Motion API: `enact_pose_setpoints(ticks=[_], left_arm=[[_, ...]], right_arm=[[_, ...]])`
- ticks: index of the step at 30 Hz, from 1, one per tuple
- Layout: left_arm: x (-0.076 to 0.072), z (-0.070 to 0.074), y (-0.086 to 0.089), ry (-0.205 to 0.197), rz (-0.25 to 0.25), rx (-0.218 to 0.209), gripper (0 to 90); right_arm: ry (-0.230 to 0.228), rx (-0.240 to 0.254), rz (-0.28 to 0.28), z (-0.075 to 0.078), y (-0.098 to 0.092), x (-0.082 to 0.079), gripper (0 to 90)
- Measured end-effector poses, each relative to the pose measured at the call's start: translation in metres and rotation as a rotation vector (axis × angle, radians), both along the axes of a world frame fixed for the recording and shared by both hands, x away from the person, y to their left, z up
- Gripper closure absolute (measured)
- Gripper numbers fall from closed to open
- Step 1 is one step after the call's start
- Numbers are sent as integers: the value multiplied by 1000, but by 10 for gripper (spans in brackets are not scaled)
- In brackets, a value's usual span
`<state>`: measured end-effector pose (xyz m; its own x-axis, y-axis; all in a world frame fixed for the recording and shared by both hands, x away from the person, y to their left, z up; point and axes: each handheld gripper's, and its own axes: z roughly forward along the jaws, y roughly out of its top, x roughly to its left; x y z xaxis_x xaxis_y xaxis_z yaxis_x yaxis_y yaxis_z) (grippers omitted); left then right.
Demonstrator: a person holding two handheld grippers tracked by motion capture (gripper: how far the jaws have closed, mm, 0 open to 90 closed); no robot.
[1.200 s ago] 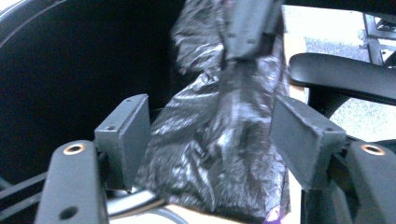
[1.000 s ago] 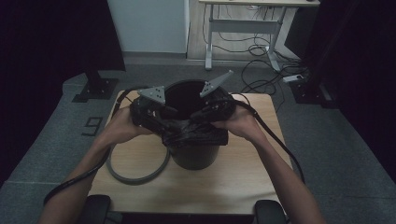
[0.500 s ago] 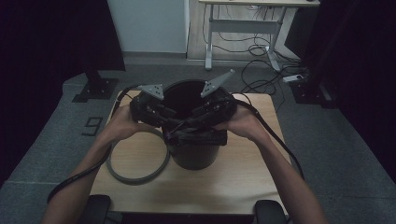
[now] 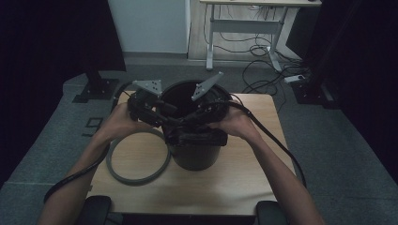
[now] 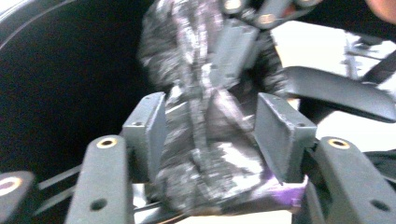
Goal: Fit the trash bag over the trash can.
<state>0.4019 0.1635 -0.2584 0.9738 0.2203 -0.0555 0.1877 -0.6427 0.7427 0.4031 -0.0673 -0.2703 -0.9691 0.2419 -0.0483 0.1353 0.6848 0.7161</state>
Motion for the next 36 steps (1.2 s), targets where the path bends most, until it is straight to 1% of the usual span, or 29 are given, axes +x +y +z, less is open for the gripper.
enact_pose_setpoints(ticks=[4, 5, 9, 10, 11, 12, 13, 14, 15, 17, 19, 23, 26, 29, 30, 33, 36], left_arm=[[-3, 9, -5, 6, -25, -14, 408], [-3, 11, -8, -7, -18, -3, 413], [1, 11, -12, -39, 39, 63, 488], [2, 10, -12, -39, 56, 76, 518], [4, 8, -12, -40, 83, 94, 549], [5, 7, -11, -42, 95, 102, 598], [7, 6, -9, -35, 106, 99, 632], [8, 5, -7, -24, 112, 88, 693], [9, 5, -5, -19, 118, 80, 731], [11, 4, -2, -16, 138, 75, 800], [14, 3, 2, -2, 155, 64, 836], [16, 5, 5, 13, 168, 49, 855], [16, 6, 4, 8, 173, 46, 854], [16, 7, 2, 10, 174, 45, 854], [16, 7, 1, 15, 178, 39, 854], [17, 8, 1, 26, 197, 42, 854], [19, 8, 2, 36, 204, 34, 854]], right_arm=[[-7, 15, -23, 11, 3, 2, 888], [-8, 19, -31, 13, 4, 2, 889], [-8, 40, -40, 20, 6, 4, 889], [-9, 46, -45, 21, 5, 5, 889], [-9, 47, -49, 22, 5, 5, 889], [-11, 46, -56, 22, 4, 6, 889], [-10, 44, -59, 22, 4, 7, 889], [-5, 42, -60, 21, 3, 8, 888], [0, 38, -60, 19, 2, 9, 885], [-1, 32, -71, 17, 2, 8, 805], [2, 19, -71, 16, 1, 7, 762], [-7, 44, -57, 22, -1, 0, 687], [7, 38, -33, 25, 2, -5, 633], [11, 17, -10, 21, 12, -7, 598], [13, 12, -1, 19, 16, -7, 585], [14, 7, 17, 13, 27, -7, 565], [-1, 7, 6, 12, 37, -4, 539]])
